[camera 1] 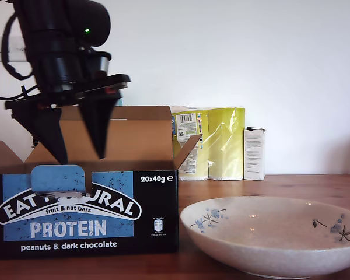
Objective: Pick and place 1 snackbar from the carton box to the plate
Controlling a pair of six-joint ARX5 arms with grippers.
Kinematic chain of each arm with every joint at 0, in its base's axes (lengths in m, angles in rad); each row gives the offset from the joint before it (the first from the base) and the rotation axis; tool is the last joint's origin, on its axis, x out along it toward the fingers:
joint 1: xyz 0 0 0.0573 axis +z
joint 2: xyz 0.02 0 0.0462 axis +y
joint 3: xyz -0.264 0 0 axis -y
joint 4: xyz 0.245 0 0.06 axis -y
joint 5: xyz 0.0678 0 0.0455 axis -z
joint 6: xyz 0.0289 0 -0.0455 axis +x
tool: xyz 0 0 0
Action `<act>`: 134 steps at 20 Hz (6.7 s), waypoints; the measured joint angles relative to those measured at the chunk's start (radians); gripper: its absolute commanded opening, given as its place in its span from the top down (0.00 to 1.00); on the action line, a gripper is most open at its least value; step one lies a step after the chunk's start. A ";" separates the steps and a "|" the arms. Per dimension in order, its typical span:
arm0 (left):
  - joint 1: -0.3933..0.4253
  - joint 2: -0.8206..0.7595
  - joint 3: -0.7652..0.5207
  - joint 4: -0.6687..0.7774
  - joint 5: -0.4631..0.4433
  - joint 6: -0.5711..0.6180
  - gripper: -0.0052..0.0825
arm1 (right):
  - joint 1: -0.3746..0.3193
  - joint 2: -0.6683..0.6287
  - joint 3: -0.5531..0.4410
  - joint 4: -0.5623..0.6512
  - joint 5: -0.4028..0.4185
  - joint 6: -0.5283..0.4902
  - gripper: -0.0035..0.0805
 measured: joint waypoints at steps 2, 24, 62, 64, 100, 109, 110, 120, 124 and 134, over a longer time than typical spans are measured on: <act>-0.004 0.000 0.000 0.011 -0.011 0.000 0.14 | 0.000 0.000 0.000 0.000 0.000 0.000 0.97; 0.003 0.208 0.000 0.078 -0.062 0.045 0.39 | 0.000 0.000 0.000 -0.007 0.000 0.000 0.97; -0.428 -0.110 0.002 0.485 0.042 0.082 0.74 | 0.000 -0.369 0.003 -0.112 0.018 0.107 0.97; -0.474 -0.087 0.002 0.580 0.045 0.082 0.74 | 0.000 -0.370 0.003 -0.137 0.019 0.114 0.97; -0.490 0.046 0.233 0.443 -0.057 0.216 0.96 | 0.000 -0.408 0.003 -0.023 0.196 0.129 0.97; -0.275 -0.016 0.135 0.454 -0.079 0.229 0.96 | 0.000 -0.410 -0.243 0.484 0.306 0.129 0.97; -0.260 -0.042 0.092 0.464 -0.078 0.232 0.96 | 0.000 -0.410 -0.286 0.526 0.314 0.129 0.97; 0.030 -0.454 -0.337 0.636 -0.042 0.237 0.96 | -0.254 -0.360 -0.452 0.808 0.257 0.138 0.97; 0.151 -0.620 -0.509 0.693 -0.026 0.239 0.96 | -0.405 -0.358 -0.452 0.771 0.150 0.130 0.97; 0.290 -1.237 -0.857 0.681 -0.025 0.230 0.96 | -0.440 -0.532 -0.579 0.754 0.063 0.166 0.97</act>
